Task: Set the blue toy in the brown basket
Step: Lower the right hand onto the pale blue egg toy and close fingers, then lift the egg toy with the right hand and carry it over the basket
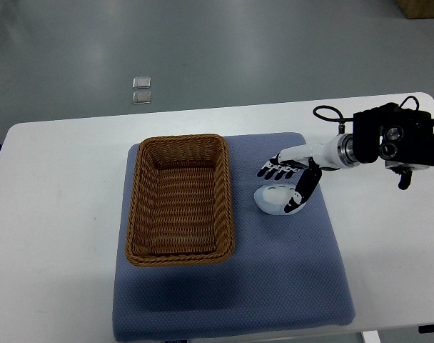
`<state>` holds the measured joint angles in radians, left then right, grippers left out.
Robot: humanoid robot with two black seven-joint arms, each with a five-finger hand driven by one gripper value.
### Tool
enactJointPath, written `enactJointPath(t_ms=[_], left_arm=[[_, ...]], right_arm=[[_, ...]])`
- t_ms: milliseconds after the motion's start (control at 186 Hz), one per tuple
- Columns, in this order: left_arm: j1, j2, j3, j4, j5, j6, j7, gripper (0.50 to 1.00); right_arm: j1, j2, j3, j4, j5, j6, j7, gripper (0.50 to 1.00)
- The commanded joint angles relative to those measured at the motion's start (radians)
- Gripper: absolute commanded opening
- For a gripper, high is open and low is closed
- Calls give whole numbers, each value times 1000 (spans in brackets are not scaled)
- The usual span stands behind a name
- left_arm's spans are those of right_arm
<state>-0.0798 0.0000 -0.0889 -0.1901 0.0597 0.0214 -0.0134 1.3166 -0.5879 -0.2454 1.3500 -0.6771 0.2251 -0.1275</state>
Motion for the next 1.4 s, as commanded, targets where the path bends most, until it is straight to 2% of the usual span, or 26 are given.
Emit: enactJointPath(t_ms=[0,231,343,408,488,526,574,638,778,987,1046,1051,1164,1395], left_arm=[[0,0,0,0,0,0,0,1000],[0,0,0,0,0,0,0,1000],[0,0,0,0,0,0,0,1000],[0,0,0,0,0,0,0,1000],[0,0,0,0,0,0,0,1000],[0,0,-2,0,0,0,0,1000],[0,0,0,0,0,0,0,1000],[0,0,-2,0,0,2,0,1000],[0,0,-2,1,0,2,0,1000],[0,0,0,1,0,2,0,1000],[0,0,1,1,0,2,0,1000],[0,0,1,1,0,2,0,1000],[0,0,1,1,0,2,0,1000],[0,0,-2,1,0,2,0,1000]], right_arm=[[-30,7,11,-5,-24,-9,2,899],[-83,36,15,-40,-59,-58,5,893],[-100,42,15,-43,-85,-73,5,858],[-108,43,15,-52,-101,-79,5,782],[-114,53,15,-61,-133,-90,3,629],[-114,54,14,-66,-144,-95,2,601],[-116,54,15,-69,-154,-96,0,535],[-112,53,15,-69,-157,-93,0,500],[-83,22,18,-61,-150,-76,0,500],[88,-9,29,-38,-111,-36,0,500],[98,-7,29,-38,-104,-33,0,500],[137,3,28,-38,-72,-29,-1,500],[222,69,18,-49,-6,-24,-1,500],[308,306,-54,-164,50,-29,-1,500]])
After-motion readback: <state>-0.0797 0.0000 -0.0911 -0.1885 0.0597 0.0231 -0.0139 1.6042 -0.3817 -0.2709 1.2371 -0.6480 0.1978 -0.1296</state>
